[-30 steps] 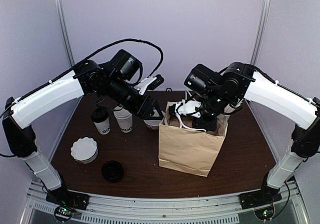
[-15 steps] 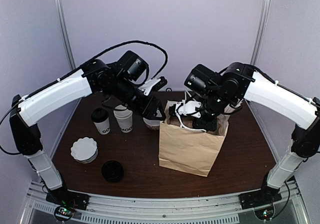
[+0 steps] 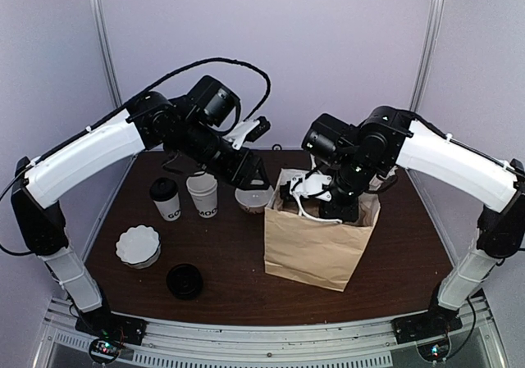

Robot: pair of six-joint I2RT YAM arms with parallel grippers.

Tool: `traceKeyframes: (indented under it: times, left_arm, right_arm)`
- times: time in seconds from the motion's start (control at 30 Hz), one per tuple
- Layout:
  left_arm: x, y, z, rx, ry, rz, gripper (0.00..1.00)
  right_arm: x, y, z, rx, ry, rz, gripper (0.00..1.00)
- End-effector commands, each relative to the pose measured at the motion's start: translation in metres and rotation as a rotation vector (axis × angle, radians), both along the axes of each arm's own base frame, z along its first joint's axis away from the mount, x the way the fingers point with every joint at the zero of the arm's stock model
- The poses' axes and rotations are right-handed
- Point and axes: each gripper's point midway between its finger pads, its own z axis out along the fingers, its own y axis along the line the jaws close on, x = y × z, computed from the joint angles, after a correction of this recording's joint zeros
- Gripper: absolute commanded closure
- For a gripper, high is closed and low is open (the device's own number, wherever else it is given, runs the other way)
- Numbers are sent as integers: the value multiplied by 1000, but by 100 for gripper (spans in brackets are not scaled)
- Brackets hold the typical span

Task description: Pack the takeout coffee

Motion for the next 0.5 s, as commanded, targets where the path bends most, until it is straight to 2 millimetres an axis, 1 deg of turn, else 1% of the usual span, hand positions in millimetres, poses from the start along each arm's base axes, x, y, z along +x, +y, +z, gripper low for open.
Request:
traceKeyframes:
  times: [0.0,0.1,0.2,0.33,0.47]
  left_arm:
    - [4,6,50,-126,-136,37,42]
    - [13,26,63,-103,-237,101,40]
    - [22,44,71,-90,-302,169,38]
    - [27,58,71,-89,-330,217,37]
    - [31,64,68,-74,-342,236,37]
  right_arm:
    - [-3,2,-20,-30,70,-25,75]
    - [2,6,-25,-19,64,-53,75]
    - [5,9,-36,-11,66,-70,75]
    - [12,8,-54,-40,49,-90,75]
    - [20,5,-64,-66,12,-119,74]
